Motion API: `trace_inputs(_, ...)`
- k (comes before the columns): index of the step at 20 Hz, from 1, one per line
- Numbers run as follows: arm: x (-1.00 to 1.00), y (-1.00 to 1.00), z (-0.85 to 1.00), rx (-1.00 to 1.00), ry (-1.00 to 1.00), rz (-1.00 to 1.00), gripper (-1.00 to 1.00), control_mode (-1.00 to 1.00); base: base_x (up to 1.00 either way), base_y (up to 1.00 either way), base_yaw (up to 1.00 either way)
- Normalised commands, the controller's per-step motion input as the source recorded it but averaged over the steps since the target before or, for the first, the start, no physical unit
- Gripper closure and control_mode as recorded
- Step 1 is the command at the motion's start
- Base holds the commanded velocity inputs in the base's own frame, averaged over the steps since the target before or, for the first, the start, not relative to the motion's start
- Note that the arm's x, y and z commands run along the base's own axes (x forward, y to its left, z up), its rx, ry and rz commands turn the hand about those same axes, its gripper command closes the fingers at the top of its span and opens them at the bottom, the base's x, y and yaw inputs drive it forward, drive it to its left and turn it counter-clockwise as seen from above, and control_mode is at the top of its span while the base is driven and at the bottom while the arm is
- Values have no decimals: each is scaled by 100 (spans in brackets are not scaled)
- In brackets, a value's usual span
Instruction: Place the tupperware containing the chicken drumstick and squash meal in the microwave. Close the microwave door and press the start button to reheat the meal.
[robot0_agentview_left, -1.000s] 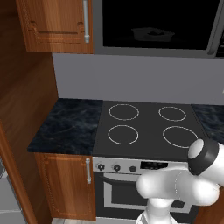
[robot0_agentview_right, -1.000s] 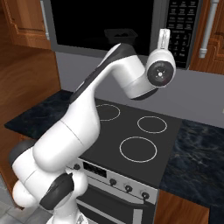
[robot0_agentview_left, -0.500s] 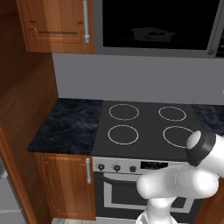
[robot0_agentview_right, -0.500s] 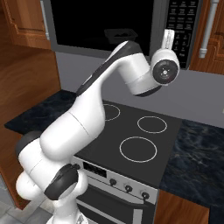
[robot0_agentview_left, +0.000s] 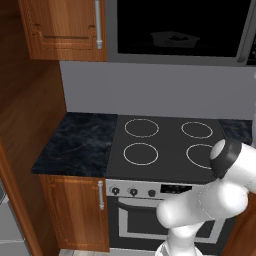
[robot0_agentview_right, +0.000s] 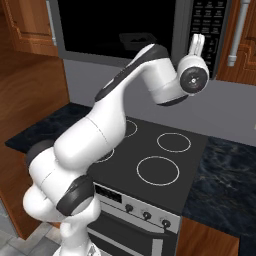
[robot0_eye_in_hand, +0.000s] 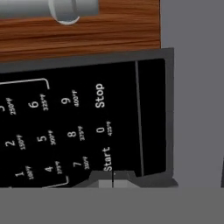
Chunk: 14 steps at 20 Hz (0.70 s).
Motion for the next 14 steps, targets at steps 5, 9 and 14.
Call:
trace_inputs(5, 25, -11, 0, 4, 0, 0, 100, -100, 0, 0, 0)
trace_inputs(9, 27, -12, -7, 4, 0, 0, 100, -100, 0, 0, 0)
trace_inputs(14, 32, -14, -14, 5, -2, 1, 100, -100, 0, 0, 0)
